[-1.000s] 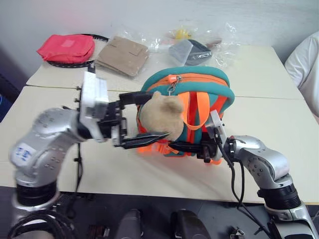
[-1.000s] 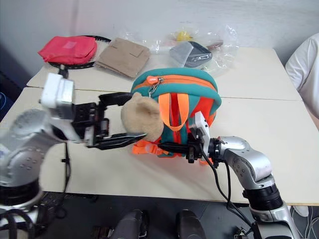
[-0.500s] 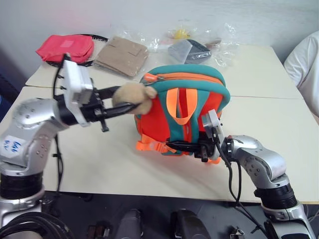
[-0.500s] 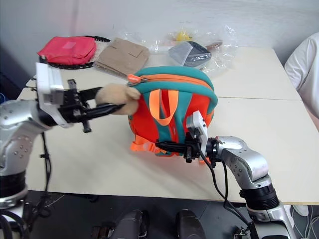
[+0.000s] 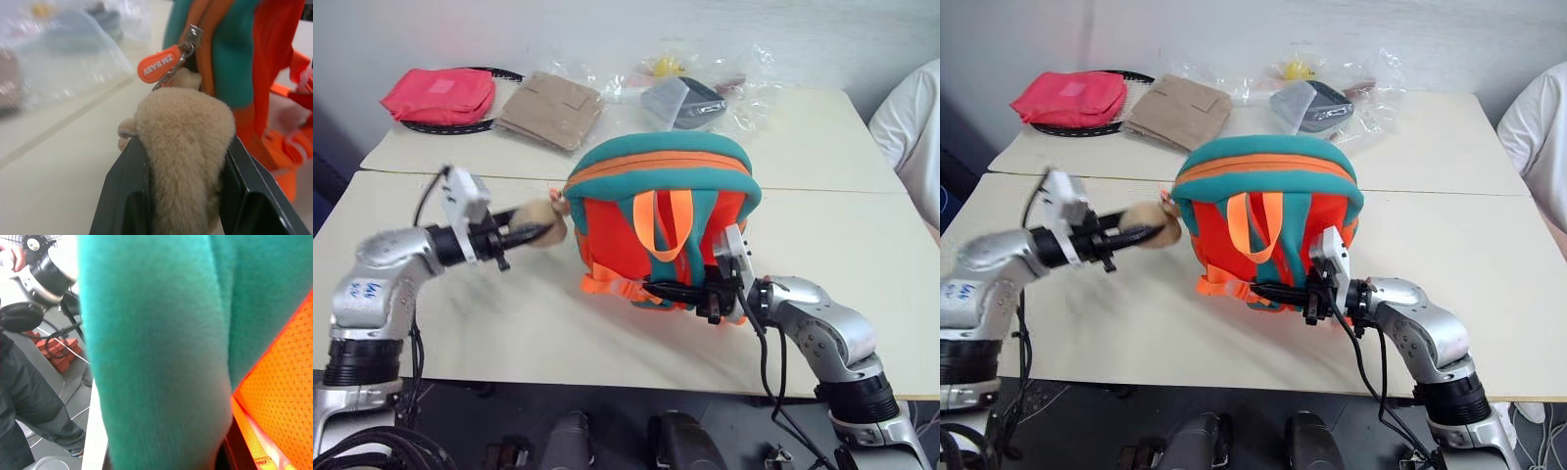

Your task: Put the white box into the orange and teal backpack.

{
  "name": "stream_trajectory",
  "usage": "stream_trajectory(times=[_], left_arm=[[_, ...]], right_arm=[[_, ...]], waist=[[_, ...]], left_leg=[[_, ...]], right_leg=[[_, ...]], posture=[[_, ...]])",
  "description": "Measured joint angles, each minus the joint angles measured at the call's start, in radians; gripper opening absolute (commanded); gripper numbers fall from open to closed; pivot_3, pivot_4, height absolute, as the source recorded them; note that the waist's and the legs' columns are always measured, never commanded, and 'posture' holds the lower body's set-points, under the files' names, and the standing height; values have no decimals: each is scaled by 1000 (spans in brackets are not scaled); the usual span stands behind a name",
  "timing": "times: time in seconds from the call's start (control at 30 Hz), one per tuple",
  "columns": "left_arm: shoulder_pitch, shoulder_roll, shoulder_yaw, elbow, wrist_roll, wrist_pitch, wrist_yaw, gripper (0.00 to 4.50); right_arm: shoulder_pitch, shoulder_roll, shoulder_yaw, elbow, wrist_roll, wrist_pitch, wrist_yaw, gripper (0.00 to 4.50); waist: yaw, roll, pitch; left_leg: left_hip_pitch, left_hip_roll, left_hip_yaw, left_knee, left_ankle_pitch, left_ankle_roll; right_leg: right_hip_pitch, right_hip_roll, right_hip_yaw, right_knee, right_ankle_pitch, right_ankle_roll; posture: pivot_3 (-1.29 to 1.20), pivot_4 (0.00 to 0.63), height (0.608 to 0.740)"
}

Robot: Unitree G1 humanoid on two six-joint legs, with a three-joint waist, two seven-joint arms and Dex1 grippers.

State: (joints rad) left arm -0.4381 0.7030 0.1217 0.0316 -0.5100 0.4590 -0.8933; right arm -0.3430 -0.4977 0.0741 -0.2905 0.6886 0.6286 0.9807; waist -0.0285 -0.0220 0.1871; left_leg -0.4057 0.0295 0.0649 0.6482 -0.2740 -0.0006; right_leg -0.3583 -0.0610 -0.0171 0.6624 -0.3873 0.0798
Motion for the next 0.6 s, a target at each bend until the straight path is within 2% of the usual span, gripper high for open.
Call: stream_trajectory(times=[0.1, 0.23, 0.3, 0.47, 0.53, 0.57, 0.6], left_arm=[[6, -84, -45, 26, 13, 7, 24, 1248], [-2, -115, -69, 27, 48, -13, 26, 1248], [9, -116, -80, 25, 67, -29, 26, 1951], [107, -95, -40, -7, 78, -99, 15, 3488], [173, -43, -5, -44, 74, -106, -11, 4060], [233, 16, 32, -64, 73, -102, -36, 4461], [250, 36, 47, -64, 73, -100, -43, 4500]], right_arm=[[4, 0, -2, -11, 1, 0, -5, 90], [8, 0, -4, -20, 1, 0, -12, 90], [13, 1, -4, -23, 2, -1, -19, 90], [19, -7, -33, -25, 32, -7, -14, 1791], [36, -21, -63, -32, 1, -84, -3, 2439], [54, -31, -108, -42, 2, -109, -5, 2889], [60, -39, -125, -44, 3, -112, -6, 3091]], waist=[[4, -1, 0], [5, -1, 0], [5, -1, 0], [1, -1, 0], [-4, -1, 0], [-7, -1, 0], [-7, 0, 0]], left_leg=[[0, -1, 0, 1, 0, 1], [0, -1, 0, 1, 0, 1], [0, -1, 0, 1, 0, 1], [0, 0, 0, 0, 0, 1], [0, 0, 0, -1, 0, 0], [0, 1, 0, -2, 0, 0], [0, 0, 0, -2, 0, 0]], right_leg=[[1, -1, 0, 0, 0, 0], [1, -1, 0, 0, 0, 0], [1, -1, 0, 0, 0, 0], [1, -1, 0, -1, 0, 0], [0, 0, 0, -2, 0, 0], [0, 0, 0, -1, 0, 0], [0, 0, 0, -1, 0, 0]], posture=[[0, 150, 740], [0, 150, 740], [0, 150, 740], [0, 150, 740], [0, 150, 740], [0, 150, 740], [0, 150, 740]])
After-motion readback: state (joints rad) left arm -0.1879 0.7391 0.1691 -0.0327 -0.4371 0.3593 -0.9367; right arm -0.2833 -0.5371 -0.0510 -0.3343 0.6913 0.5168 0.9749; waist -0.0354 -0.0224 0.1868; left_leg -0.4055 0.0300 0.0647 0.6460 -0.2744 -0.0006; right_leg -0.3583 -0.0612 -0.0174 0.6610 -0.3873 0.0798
